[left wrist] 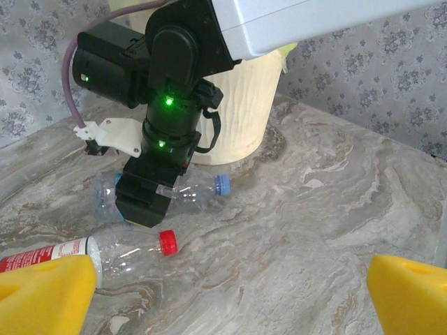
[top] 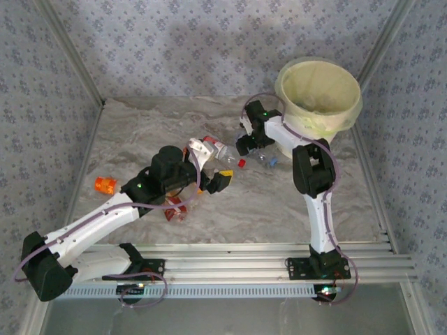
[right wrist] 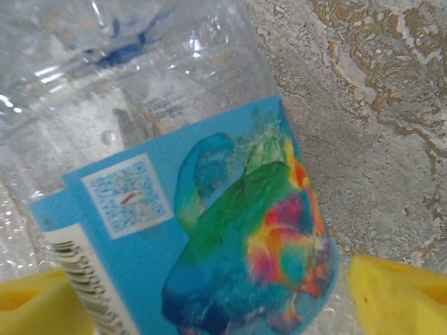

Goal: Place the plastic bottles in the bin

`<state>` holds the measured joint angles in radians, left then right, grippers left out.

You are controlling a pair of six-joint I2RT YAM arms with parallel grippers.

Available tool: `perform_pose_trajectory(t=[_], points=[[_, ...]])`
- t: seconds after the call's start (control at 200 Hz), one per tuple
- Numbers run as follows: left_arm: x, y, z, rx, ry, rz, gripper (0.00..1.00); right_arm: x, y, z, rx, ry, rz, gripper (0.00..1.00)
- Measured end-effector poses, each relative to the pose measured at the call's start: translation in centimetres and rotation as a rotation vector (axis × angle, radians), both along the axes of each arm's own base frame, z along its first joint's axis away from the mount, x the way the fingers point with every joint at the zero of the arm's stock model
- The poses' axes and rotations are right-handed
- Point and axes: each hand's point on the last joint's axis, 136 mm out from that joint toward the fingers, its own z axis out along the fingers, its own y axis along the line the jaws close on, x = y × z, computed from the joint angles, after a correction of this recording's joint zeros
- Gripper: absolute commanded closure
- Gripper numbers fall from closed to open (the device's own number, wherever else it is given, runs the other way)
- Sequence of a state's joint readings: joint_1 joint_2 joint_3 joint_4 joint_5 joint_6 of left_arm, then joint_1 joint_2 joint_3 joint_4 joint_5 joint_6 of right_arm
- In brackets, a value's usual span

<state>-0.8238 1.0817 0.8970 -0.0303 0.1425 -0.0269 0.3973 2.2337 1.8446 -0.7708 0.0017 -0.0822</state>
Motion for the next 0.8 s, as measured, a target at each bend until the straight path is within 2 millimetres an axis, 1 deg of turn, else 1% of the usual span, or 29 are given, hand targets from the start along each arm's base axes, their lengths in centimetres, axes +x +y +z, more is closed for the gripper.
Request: perform_pose_trajectory(t=[0.15, 0.34, 0.545, 0.799], points=[[0.0, 0.0, 0.1, -0.001, -0.001, 0.000, 0.00, 0.0, -0.1, -0.5, -0.029, -0.002, -0.012, 0.12], [0.0, 0.0, 0.1, -0.001, 0.000, -0.003, 0.00, 0.2, 0.0, -0.3, -0.038, -0.013, -0.015, 0.17], [0.0, 0.0, 0.1, -0.001, 0.000, -0.003, 0.00, 0.2, 0.4, -0.2, -0.048, -0.023, -0.018, 0.28], [0.0, 0.0, 0.1, -0.001, 0.000, -0.003, 0.01, 0.4, 0.9, 0.3, -0.085, -0.058, -0.018, 0.30]])
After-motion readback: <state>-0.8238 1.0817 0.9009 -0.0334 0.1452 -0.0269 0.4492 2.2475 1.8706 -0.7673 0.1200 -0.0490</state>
